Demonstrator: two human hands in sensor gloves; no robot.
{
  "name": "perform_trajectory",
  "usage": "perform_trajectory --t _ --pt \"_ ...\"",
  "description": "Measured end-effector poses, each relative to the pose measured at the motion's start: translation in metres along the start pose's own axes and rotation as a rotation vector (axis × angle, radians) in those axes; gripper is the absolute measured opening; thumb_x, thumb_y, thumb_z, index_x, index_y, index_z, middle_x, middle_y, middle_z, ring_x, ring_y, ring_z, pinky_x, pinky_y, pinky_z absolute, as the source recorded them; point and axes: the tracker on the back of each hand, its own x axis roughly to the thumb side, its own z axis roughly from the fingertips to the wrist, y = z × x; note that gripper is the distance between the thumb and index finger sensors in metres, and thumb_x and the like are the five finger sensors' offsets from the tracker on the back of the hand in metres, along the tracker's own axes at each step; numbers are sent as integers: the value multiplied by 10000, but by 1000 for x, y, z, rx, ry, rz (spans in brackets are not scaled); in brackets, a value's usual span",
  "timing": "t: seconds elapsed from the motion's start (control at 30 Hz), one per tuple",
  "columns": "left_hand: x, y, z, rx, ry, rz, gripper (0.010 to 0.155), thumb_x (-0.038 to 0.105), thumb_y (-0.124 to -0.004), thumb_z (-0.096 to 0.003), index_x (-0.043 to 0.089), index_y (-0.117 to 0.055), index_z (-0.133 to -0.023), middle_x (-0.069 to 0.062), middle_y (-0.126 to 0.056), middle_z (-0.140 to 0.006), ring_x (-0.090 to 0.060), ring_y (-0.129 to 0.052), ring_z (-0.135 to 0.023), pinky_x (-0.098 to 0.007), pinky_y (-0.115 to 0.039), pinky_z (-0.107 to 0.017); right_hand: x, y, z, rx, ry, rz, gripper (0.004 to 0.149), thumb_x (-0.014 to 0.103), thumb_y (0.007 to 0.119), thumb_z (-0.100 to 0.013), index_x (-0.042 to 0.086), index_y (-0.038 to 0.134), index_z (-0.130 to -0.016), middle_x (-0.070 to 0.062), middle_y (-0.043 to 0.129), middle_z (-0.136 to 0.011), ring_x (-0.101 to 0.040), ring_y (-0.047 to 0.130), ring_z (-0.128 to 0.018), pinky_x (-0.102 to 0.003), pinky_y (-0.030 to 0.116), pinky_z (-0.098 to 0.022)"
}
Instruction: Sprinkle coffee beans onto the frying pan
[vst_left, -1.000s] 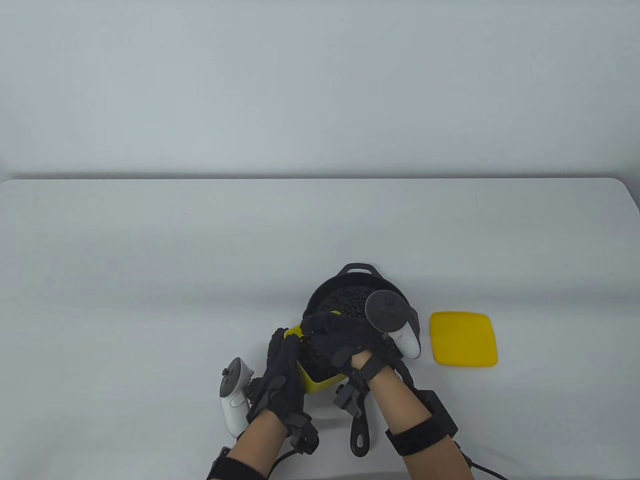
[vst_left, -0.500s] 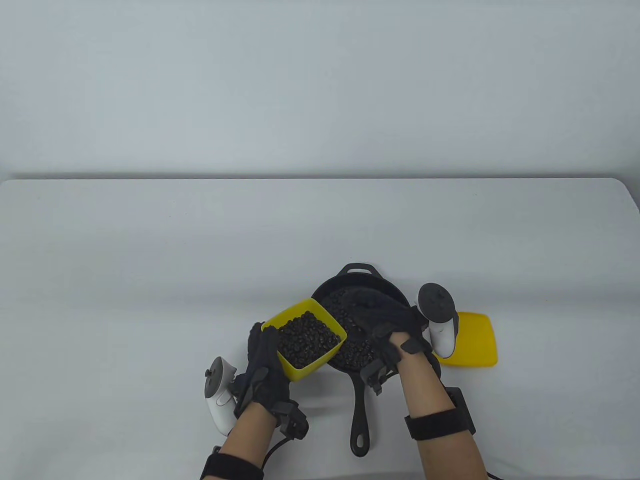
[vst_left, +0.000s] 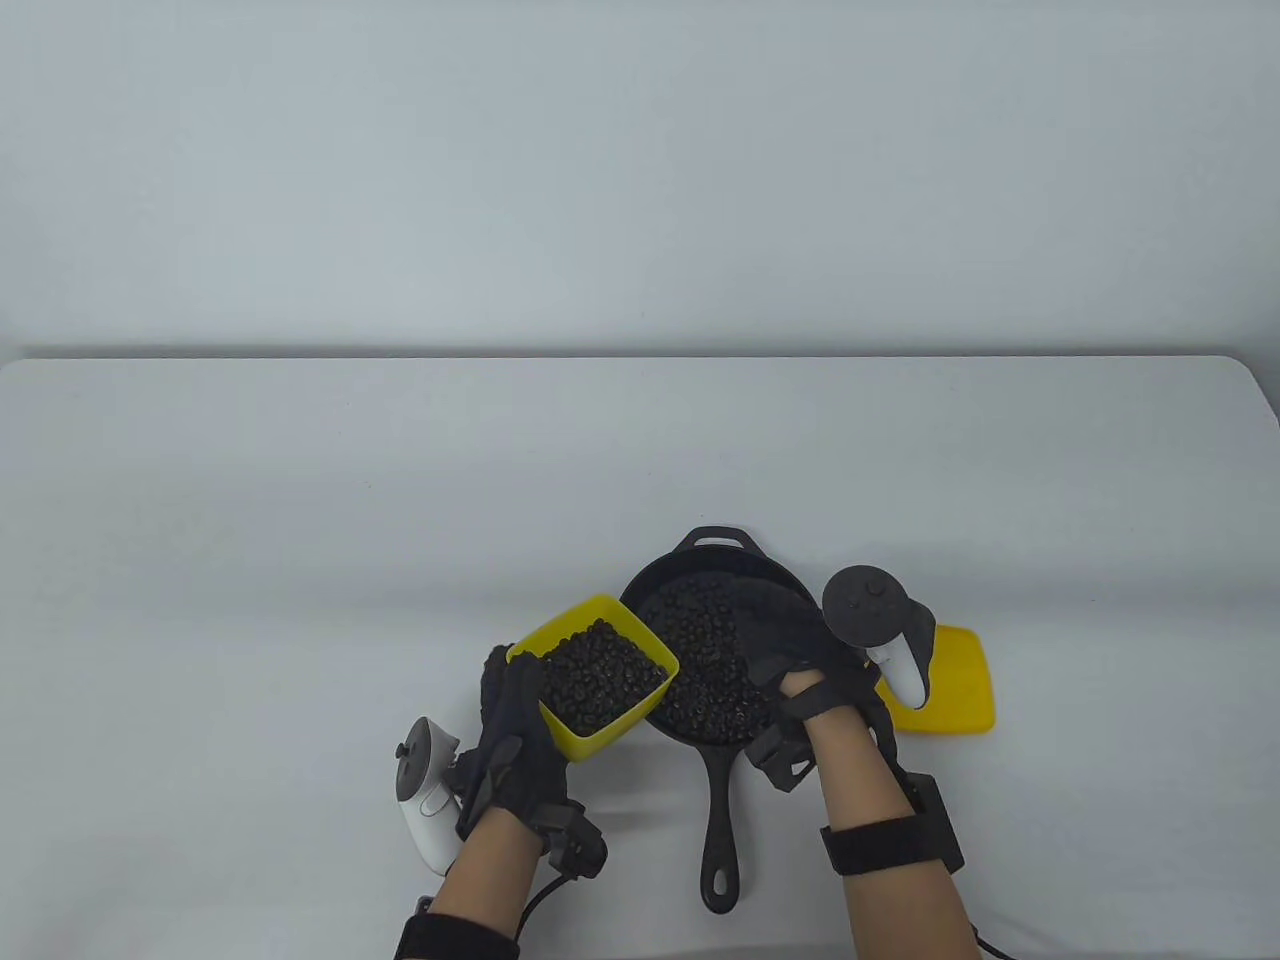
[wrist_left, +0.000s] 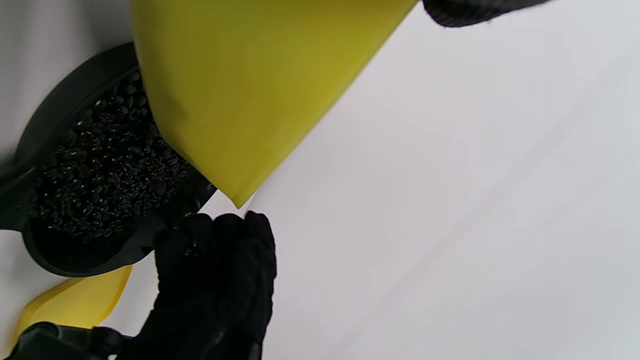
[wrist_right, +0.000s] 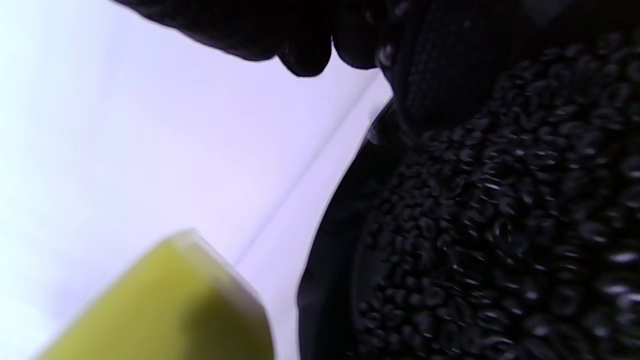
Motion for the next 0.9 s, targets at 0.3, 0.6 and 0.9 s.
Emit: perform_trajectory --t 0.3,0.6,0.9 --pt "1 0 2 -16 -3 20 789 655 -547 -583 324 8 -1033 -196 -220 -1016 -456 -552 -931 -485 -643 -695 58 -20 22 -71 -257 13 769 578 638 -638 21 432 -1127 -368 353 -1063 -678 473 -863 -628 685 -521" --pt "0 -2 3 -23 -3 22 788 657 -545 -582 325 9 -1033 -195 -218 -1016 -455 -549 -933 -486 -639 -698 72 -8 26 113 -436 201 788 541 711 -609 80 374 -1152 -236 255 -1163 -585 233 -1016 -669 279 -691" --pt "1 -4 3 -46 1 -7 789 659 -544 -582 325 9 -1035 -196 -218 -1017 -457 -547 -933 -488 -635 -699 92 -12 55 70 -658 1232 1114 639 842 -419 180 89 -1101 -118 69 -1161 -441 130 -1101 -577 256 -788"
